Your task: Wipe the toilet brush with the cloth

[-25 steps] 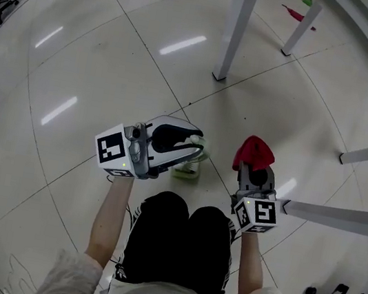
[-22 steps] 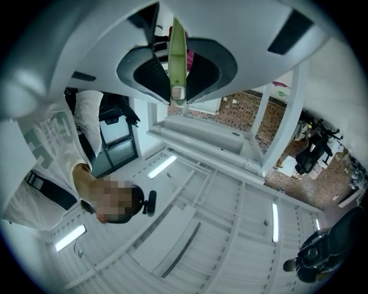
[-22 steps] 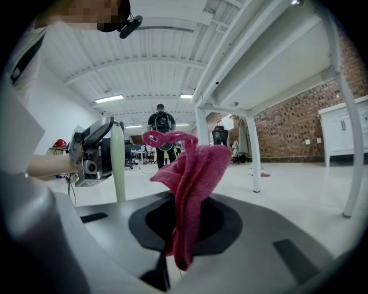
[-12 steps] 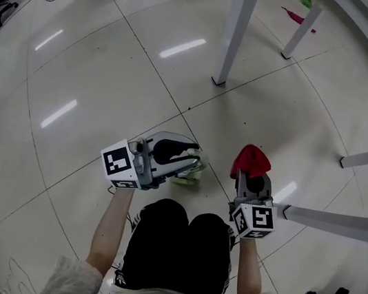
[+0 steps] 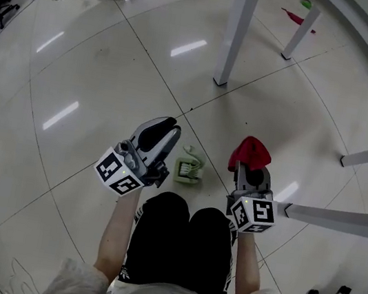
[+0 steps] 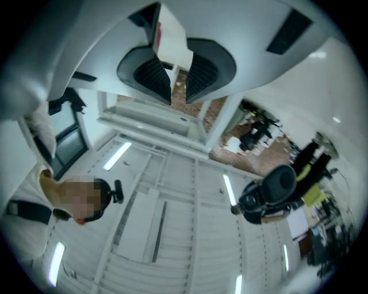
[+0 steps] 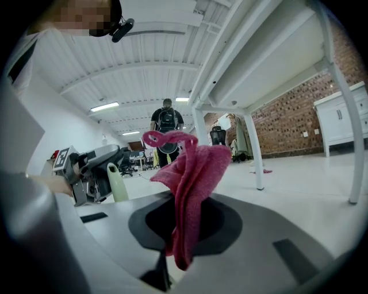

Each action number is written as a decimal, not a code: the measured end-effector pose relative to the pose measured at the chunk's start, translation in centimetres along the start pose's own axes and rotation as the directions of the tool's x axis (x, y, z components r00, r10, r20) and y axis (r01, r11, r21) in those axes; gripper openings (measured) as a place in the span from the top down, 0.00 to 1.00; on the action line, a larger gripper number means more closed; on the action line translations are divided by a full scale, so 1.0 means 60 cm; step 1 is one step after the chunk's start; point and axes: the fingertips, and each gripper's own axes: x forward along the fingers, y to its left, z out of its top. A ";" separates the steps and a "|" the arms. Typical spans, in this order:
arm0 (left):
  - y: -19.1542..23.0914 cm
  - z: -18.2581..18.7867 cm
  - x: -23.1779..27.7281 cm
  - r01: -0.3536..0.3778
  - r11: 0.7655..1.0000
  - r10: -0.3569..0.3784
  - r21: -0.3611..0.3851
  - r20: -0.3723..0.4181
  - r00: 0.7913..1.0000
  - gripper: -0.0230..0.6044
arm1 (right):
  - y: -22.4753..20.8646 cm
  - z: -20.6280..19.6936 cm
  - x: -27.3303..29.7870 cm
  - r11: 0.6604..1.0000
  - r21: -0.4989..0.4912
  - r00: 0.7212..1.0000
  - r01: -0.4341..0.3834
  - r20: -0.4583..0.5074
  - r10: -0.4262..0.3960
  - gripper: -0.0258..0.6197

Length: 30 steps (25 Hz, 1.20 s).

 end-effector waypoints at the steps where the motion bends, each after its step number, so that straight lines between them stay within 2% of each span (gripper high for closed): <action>1: 0.022 0.005 -0.009 -0.106 0.994 0.106 0.028 0.013 0.994 0.88 | 0.001 0.010 0.004 1.000 0.013 1.000 0.013 0.014 -0.013 0.91; 2: 0.041 0.006 -0.019 -0.201 0.978 0.200 0.055 0.023 0.980 0.96 | 0.000 0.018 0.007 0.999 0.029 0.999 0.026 0.027 -0.027 0.91; 3: 0.053 0.005 -0.029 -0.273 0.960 0.271 0.066 0.034 0.962 0.96 | 0.000 0.023 0.009 0.998 0.049 0.998 0.038 0.038 -0.040 0.91; 5: 0.063 -0.001 -0.048 -0.345 0.938 0.342 0.037 0.056 0.938 0.96 | 0.003 0.029 0.010 0.995 0.084 0.997 0.049 0.048 -0.054 0.91; 7: 0.065 -0.009 -0.057 -0.370 0.929 0.369 0.019 0.054 0.928 0.96 | 0.008 0.034 0.012 0.995 0.084 0.997 0.050 0.051 -0.054 0.91; 12: 0.081 -0.028 -0.064 -0.421 0.905 0.420 0.069 0.023 0.907 0.96 | 0.012 0.041 0.024 0.996 0.068 0.996 0.056 0.065 -0.060 0.91; 16: 0.087 -0.034 -0.061 -0.419 0.906 0.419 0.064 0.021 0.908 0.96 | 0.013 0.044 0.031 0.996 0.078 0.996 0.053 0.071 -0.059 0.91; 19: 0.083 -0.008 -0.044 -0.408 0.912 0.408 0.030 0.024 0.913 0.96 | 0.023 0.091 0.035 0.996 0.086 0.995 0.035 0.092 -0.043 0.91; 23: 0.049 0.096 0.021 -0.397 0.917 0.397 -0.031 -0.001 0.918 0.96 | 0.047 0.227 0.048 0.996 0.088 0.996 0.022 0.083 -0.029 0.91; 28: -0.056 0.305 0.107 -0.367 0.930 0.367 0.020 -0.037 0.929 0.96 | 0.083 0.427 0.011 0.985 0.162 0.996 0.055 0.055 -0.064 0.91; 30: -0.111 0.400 0.136 -0.355 0.934 0.356 0.028 -0.059 0.933 0.96 | 0.108 0.521 -0.025 0.989 0.124 0.997 0.078 0.013 -0.081 0.91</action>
